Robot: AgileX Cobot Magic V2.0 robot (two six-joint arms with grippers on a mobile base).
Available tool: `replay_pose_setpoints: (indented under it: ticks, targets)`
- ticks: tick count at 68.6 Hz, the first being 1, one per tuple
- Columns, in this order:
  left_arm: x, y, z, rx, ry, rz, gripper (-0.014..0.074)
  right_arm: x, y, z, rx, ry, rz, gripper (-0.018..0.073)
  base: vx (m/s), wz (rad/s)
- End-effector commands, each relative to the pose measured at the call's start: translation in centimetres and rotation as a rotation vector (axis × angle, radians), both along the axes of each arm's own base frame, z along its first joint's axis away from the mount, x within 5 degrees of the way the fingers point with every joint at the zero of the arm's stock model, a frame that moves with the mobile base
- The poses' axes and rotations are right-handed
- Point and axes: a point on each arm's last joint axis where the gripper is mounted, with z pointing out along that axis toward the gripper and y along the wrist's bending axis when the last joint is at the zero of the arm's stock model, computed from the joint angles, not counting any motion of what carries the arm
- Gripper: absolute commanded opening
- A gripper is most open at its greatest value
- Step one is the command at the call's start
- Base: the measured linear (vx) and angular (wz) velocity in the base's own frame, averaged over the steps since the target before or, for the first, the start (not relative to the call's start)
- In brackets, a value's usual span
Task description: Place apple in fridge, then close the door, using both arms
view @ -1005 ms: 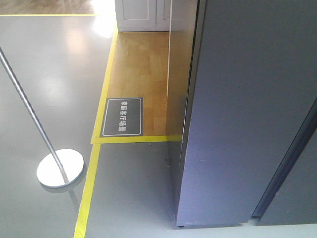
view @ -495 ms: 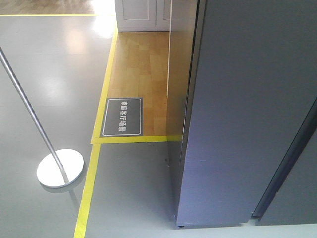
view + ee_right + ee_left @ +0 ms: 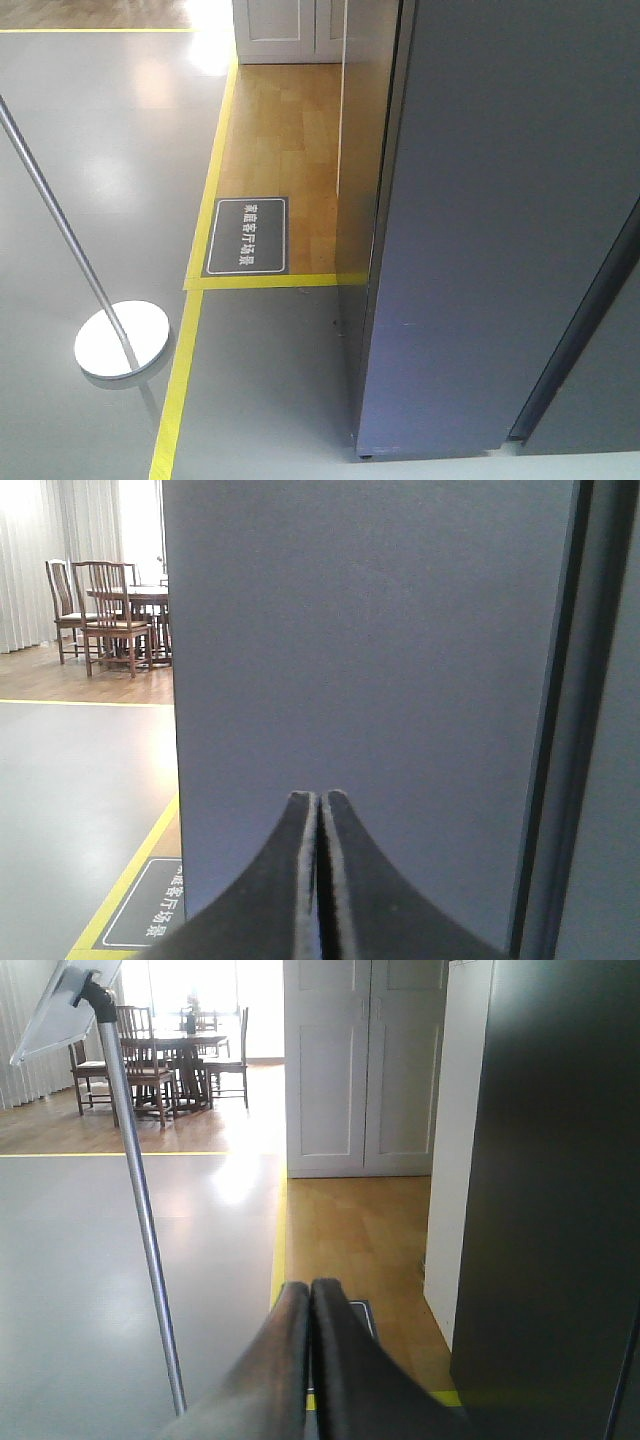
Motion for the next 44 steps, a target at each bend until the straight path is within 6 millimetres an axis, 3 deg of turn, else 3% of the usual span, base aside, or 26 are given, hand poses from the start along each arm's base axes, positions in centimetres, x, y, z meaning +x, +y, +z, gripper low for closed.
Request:
replay_pose_setpoints:
  ticks: [1, 44]
  targets:
    - [-0.08, 0.02, 0.36, 0.0, -0.08, 0.004, -0.0006, -0.09, 0.0, 0.38, -0.01, -0.077, -0.004, -0.0003, 0.0, 0.0]
    - [-0.08, 0.02, 0.36, 0.0, -0.08, 0.004, -0.0006, -0.09, 0.0, 0.38, -0.01, -0.077, -0.004, -0.0003, 0.0, 0.0]
